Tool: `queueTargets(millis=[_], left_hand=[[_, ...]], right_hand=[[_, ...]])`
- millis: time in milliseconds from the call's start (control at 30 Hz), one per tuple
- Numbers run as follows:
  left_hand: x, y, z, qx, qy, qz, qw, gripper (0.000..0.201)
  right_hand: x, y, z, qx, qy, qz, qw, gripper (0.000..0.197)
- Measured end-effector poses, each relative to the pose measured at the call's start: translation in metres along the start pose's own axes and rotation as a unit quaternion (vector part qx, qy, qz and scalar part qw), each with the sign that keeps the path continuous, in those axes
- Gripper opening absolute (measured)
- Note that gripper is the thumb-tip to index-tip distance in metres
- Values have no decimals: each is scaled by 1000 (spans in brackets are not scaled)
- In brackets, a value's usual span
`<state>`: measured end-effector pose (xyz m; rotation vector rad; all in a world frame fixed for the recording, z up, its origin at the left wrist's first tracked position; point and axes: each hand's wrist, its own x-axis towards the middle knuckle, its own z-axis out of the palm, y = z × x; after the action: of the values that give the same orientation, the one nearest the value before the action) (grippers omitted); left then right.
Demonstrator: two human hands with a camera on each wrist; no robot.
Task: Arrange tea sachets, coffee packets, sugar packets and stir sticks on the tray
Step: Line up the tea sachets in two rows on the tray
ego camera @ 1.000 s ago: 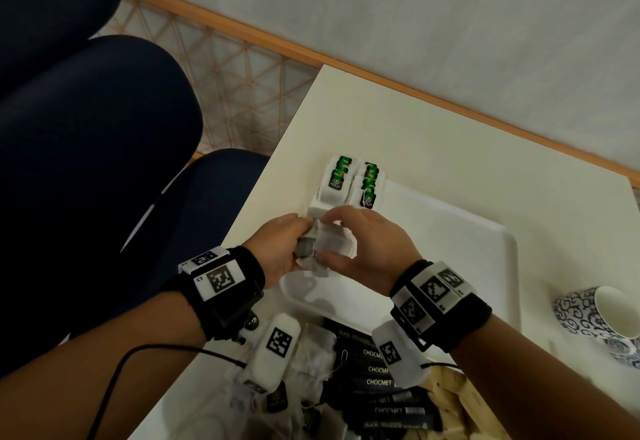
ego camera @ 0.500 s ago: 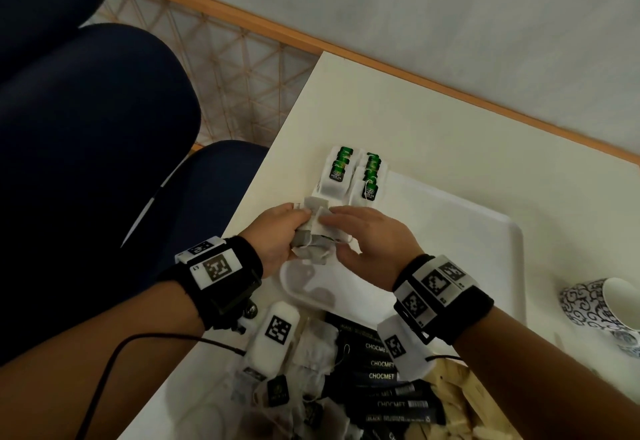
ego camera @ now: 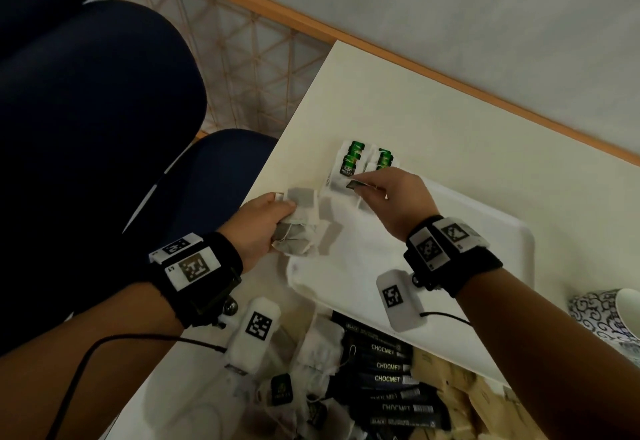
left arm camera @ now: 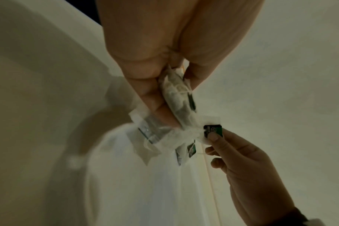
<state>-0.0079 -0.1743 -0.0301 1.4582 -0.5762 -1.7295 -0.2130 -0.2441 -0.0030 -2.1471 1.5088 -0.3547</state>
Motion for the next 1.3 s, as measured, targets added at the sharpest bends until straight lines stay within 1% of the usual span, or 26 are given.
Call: queueTargets(millis=[100, 200, 367, 467, 533, 600, 700, 733, 800, 867, 933, 1000, 1067, 1133, 1200, 1267, 1300], left_hand=[[3, 4, -6, -15, 18, 16, 1000, 15], [6, 9, -9, -27, 26, 23, 999, 13], [9, 12, -9, -17, 16, 19, 1000, 15], [11, 11, -7, -15, 6, 10, 1000, 15], [10, 10, -4, -9, 0, 3, 1000, 15], [9, 9, 0, -7, -2, -1, 1000, 14], [7, 10, 10, -8, -5, -12, 1000, 14], [6, 10, 14, -10, -7, -15, 1000, 15], [5, 11, 21, -13, -10, -20, 1000, 17], [1, 11, 29, -25, 1, -29, 999, 25], [0, 11, 34, -42, -2, -42, 998, 30], [-5, 11, 37, -24, -16, -48, 998, 33], [-9, 12, 39, -6, -35, -48, 998, 32], [-9, 9, 39, 11, -52, -39, 998, 22], [-10, 8, 38, 34, -50, -28, 998, 16], [-12, 6, 33, 43, -45, -21, 998, 19], [-12, 5, 29, 47, -44, -19, 998, 21]], right_hand=[[14, -4, 3, -22, -48, 16, 998, 22], [26, -5, 5, -33, -81, 33, 996, 22], [42, 1, 7, -35, -68, 57, 995, 25], [46, 2, 6, -54, -69, 51, 995, 27], [45, 3, 4, -46, -53, 42, 997, 28], [42, 3, 1, -27, -19, 22, 999, 26], [26, -4, -3, 26, 38, -34, 998, 20], [18, -8, -4, 50, 44, -57, 996, 17], [0, -14, -4, 50, 15, -107, 993, 17], [-16, -16, 2, 11, -27, -136, 990, 32], [-26, -15, 7, -19, -41, -126, 991, 47], [-33, -14, 9, -12, -33, -111, 993, 49], [-36, -13, 7, 31, -16, -97, 995, 36], [-35, -13, 2, 84, 6, -57, 995, 23], [-33, -11, -4, 126, 39, -7, 991, 18], [-28, -7, -8, 139, 62, 16, 988, 17], [-25, -6, -9, 134, 60, 21, 989, 18]])
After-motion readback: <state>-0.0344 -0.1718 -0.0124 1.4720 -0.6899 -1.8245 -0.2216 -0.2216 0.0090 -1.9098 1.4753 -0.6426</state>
